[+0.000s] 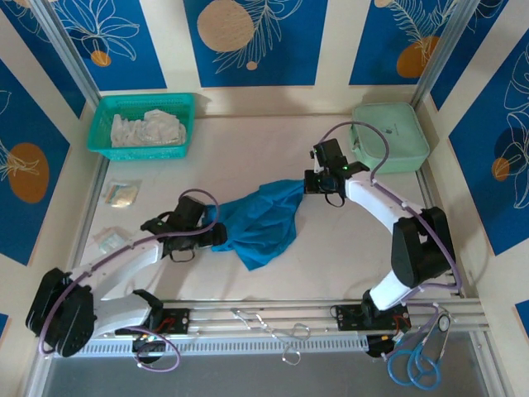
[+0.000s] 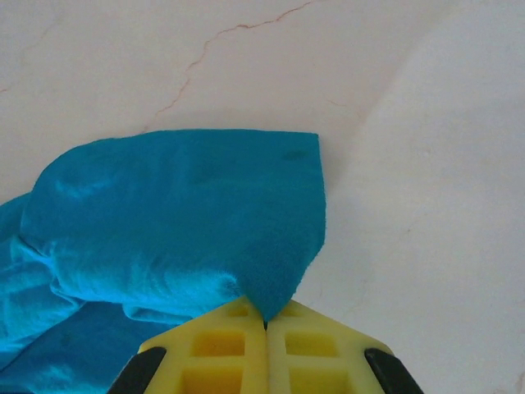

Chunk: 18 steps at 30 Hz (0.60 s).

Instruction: Fold and stack the t-shirts

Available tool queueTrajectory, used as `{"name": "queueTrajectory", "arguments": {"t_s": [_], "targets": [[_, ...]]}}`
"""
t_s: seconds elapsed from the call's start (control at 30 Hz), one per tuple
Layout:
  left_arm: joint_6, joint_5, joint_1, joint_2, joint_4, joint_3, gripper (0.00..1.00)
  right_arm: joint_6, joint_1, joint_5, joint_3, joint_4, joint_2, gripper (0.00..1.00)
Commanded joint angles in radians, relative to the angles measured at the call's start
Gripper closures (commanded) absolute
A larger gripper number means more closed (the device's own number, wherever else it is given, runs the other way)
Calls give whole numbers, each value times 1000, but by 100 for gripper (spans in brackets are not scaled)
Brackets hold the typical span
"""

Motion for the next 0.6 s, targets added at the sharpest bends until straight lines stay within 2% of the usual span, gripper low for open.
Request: {"name": "queueTrajectory", "arguments": {"t_s": [0.0, 0.07, 0.23, 0.33, 0.37, 0.57], "targets": [[43, 68, 18, 34, 168, -34, 12, 28, 12, 0, -22, -18, -68, 100], [44, 66, 23, 39, 180, -37, 23, 38, 14, 9, -36, -24, -88, 100], [41, 44, 25, -37, 149, -32, 70, 65, 14, 29, -70, -34, -135, 100], [52, 0, 25, -118, 61, -6, 96, 78, 14, 36, -84, -43, -156, 100], [57, -18, 25, -148, 22, 8, 100, 80, 13, 37, -88, -44, -166, 100], [113, -95, 25, -260, -283, 188, 100, 84, 7, 49, -93, -74, -207, 100]]}}
